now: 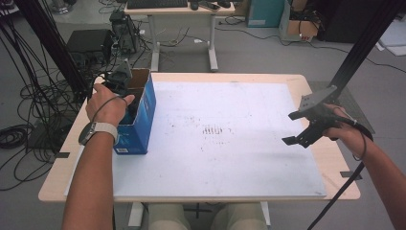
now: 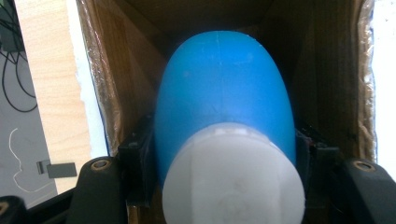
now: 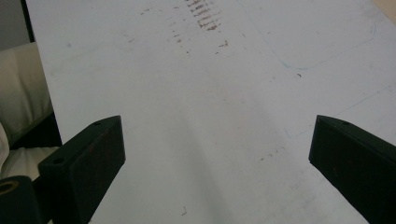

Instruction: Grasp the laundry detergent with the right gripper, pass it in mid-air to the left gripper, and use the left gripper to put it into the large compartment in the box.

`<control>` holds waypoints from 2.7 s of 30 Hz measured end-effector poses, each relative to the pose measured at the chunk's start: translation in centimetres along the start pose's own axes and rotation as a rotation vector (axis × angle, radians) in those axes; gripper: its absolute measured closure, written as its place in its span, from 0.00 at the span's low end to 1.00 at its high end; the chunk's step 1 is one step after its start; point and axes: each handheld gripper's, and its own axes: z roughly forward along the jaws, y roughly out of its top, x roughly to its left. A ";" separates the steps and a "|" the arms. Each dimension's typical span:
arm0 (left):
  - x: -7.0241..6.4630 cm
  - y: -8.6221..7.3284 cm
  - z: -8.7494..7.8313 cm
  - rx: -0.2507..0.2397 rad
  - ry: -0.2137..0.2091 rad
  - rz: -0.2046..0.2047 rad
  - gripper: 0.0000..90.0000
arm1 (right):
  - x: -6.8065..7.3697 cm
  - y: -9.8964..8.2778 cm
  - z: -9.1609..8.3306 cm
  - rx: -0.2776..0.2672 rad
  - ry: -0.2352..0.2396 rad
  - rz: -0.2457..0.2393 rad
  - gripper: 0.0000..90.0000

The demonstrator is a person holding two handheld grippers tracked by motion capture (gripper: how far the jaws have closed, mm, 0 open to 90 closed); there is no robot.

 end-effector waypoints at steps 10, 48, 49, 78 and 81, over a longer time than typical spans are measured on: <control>-0.1 0.0 0.0 -0.003 0.009 -0.003 0.41 | 0.0 0.0 0.0 -0.003 -0.001 0.002 0.04; 0.2 -0.1 -0.1 0.002 0.004 -0.004 0.42 | 0.0 0.1 0.0 -0.001 0.002 0.003 0.04; 0.2 -0.2 -0.1 0.003 0.004 0.001 0.42 | 0.0 0.1 0.0 0.000 0.002 0.002 0.04; 0.2 -0.3 0.0 -0.009 0.011 -0.004 0.42 | 0.0 0.1 0.1 -0.005 0.004 0.002 0.04; 0.2 -0.3 0.0 -0.010 0.011 -0.005 0.42 | 0.0 0.1 0.1 -0.004 0.003 0.002 0.04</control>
